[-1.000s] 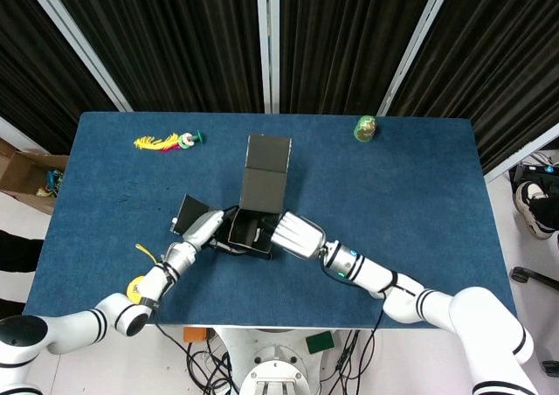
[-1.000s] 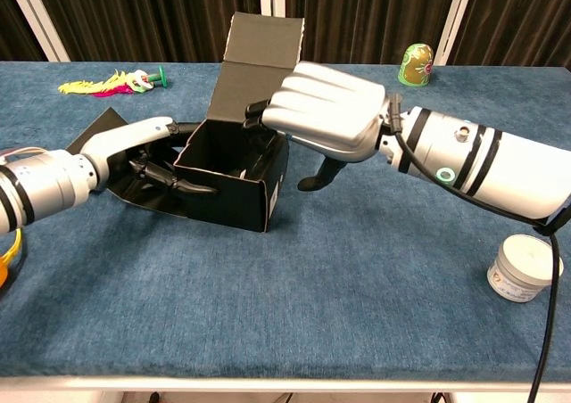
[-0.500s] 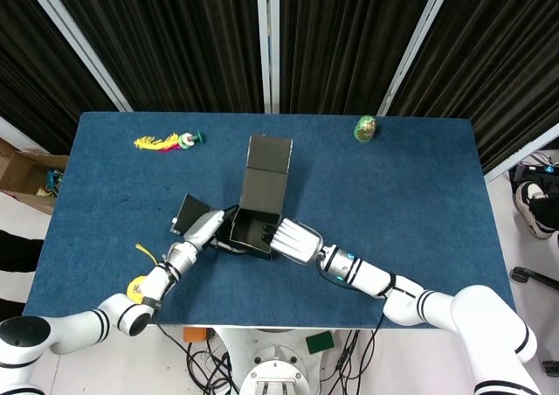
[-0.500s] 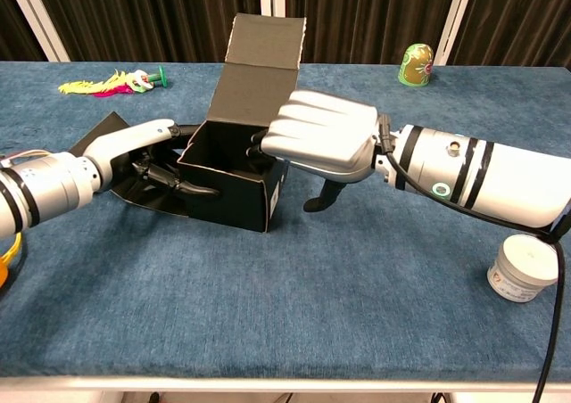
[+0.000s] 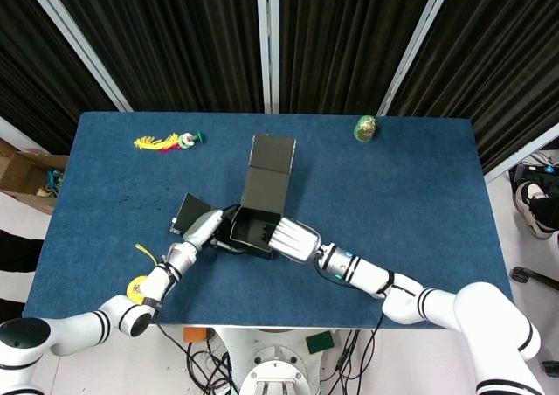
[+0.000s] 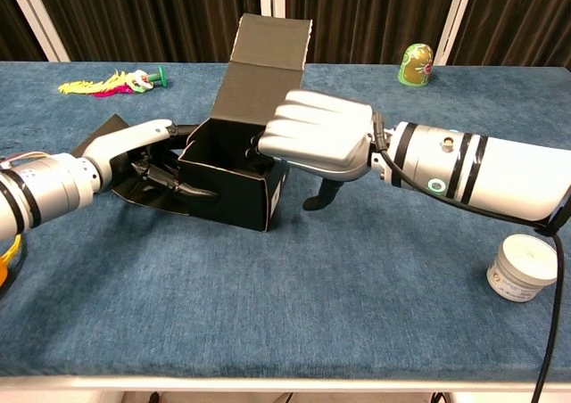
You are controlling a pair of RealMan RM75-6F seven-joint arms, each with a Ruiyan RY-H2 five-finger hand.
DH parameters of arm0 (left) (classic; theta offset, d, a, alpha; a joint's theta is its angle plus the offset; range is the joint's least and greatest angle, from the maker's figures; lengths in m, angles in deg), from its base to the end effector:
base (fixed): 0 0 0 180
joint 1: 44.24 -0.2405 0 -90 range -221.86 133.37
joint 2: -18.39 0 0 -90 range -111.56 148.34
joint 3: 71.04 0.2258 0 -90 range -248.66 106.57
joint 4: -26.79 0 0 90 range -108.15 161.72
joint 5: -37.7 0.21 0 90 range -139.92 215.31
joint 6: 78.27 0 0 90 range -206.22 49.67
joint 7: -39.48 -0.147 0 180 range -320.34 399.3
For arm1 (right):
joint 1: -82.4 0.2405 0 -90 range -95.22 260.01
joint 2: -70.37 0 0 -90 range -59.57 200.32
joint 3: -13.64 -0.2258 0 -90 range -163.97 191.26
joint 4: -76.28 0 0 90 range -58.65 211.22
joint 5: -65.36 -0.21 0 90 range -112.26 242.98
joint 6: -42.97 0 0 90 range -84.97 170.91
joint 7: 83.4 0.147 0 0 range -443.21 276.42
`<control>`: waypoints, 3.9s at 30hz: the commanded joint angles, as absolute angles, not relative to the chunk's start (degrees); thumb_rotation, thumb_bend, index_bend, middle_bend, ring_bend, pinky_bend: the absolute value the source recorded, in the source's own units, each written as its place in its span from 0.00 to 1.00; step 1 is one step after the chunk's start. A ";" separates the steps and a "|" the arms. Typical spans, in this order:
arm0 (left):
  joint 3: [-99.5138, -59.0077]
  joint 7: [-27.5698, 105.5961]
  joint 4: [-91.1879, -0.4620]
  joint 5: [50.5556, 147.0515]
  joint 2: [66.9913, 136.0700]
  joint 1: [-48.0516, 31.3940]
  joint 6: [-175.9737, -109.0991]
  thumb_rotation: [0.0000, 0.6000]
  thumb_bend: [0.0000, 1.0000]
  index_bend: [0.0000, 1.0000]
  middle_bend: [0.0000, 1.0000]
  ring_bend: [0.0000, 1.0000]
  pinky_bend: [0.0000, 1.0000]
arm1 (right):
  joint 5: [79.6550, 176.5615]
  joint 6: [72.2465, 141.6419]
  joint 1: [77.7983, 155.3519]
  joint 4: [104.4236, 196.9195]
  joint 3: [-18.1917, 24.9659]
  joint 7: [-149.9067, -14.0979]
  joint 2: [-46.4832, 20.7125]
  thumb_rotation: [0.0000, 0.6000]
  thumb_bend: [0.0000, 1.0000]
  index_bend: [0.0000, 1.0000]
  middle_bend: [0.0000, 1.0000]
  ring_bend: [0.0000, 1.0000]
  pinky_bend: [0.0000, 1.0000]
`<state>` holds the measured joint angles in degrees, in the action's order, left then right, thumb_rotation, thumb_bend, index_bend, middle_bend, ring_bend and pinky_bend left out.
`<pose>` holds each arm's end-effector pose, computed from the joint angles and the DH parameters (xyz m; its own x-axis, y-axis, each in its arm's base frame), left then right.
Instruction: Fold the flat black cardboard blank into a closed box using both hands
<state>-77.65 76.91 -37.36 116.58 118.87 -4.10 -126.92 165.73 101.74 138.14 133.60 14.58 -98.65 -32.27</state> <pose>-0.1605 0.3162 -0.0771 -0.2068 0.5644 0.7992 0.9437 -0.1006 0.3152 -0.0683 -0.3125 -0.0875 0.7189 0.2508 0.6483 -0.1812 -0.8328 0.5231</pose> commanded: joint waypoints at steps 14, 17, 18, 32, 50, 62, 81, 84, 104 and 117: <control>-77.96 74.98 -37.26 116.17 119.14 -4.73 -127.47 0.97 0.04 0.60 0.58 0.66 0.89 | 164.73 98.07 139.56 134.92 14.00 -99.68 -31.28 1.00 0.24 1.00 0.99 1.00 1.00; -78.07 74.76 -37.37 115.98 119.14 -4.86 -127.45 0.97 0.04 0.60 0.58 0.66 0.89 | 164.77 98.43 139.41 135.19 14.00 -99.69 -30.99 1.00 0.28 1.00 1.00 1.00 1.00; -78.09 74.71 -37.39 115.95 119.14 -4.86 -127.40 0.98 0.04 0.60 0.58 0.66 0.89 | 164.74 98.43 139.36 135.30 14.01 -99.69 -30.91 1.00 0.29 1.00 1.00 1.00 1.00; -78.48 73.96 -37.69 115.63 119.08 -4.93 -127.02 0.98 0.04 0.60 0.58 0.66 0.89 | 163.81 96.13 139.53 136.49 14.07 -101.43 -30.09 1.00 0.30 1.00 1.00 1.00 1.00; -78.49 73.64 -37.78 115.61 119.13 -5.11 -126.66 0.97 0.04 0.60 0.57 0.66 0.89 | 162.74 94.11 139.96 138.77 13.60 -103.13 -28.56 1.00 0.30 1.00 1.00 1.00 1.00; -78.57 73.51 -37.82 115.80 119.20 -5.22 -126.94 0.97 0.04 0.58 0.56 0.66 0.89 | 162.70 95.77 139.24 138.79 13.20 -104.23 -28.24 1.00 0.27 0.91 0.82 0.99 1.00; -78.49 70.81 -39.78 116.52 118.43 -5.92 -129.35 0.84 0.03 0.22 0.17 0.24 0.64 | 161.88 100.87 136.79 138.18 11.68 -103.31 -28.50 1.00 0.00 0.01 0.20 0.90 0.92; -78.47 69.95 -40.44 116.85 118.06 -6.29 -130.52 0.83 0.03 0.16 0.10 0.15 0.46 | 161.65 102.44 136.15 139.06 11.12 -102.70 -27.99 1.00 0.00 0.00 0.17 0.88 0.90; -77.26 60.46 -51.55 119.61 110.02 -12.48 -142.98 0.77 0.02 0.07 0.02 0.06 0.28 | 132.27 101.97 117.43 170.38 7.74 -77.21 -16.41 1.00 0.00 0.00 0.17 0.85 0.88; -77.52 61.33 -54.99 119.07 108.35 -13.90 -144.06 0.77 0.02 0.07 0.02 0.06 0.28 | 114.87 95.42 120.60 168.36 -0.48 -73.40 -27.45 1.00 0.00 0.00 0.14 0.84 0.87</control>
<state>-77.51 61.30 -54.96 119.06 108.37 -13.87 -144.03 116.25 95.20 119.95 169.25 0.77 -72.72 -25.53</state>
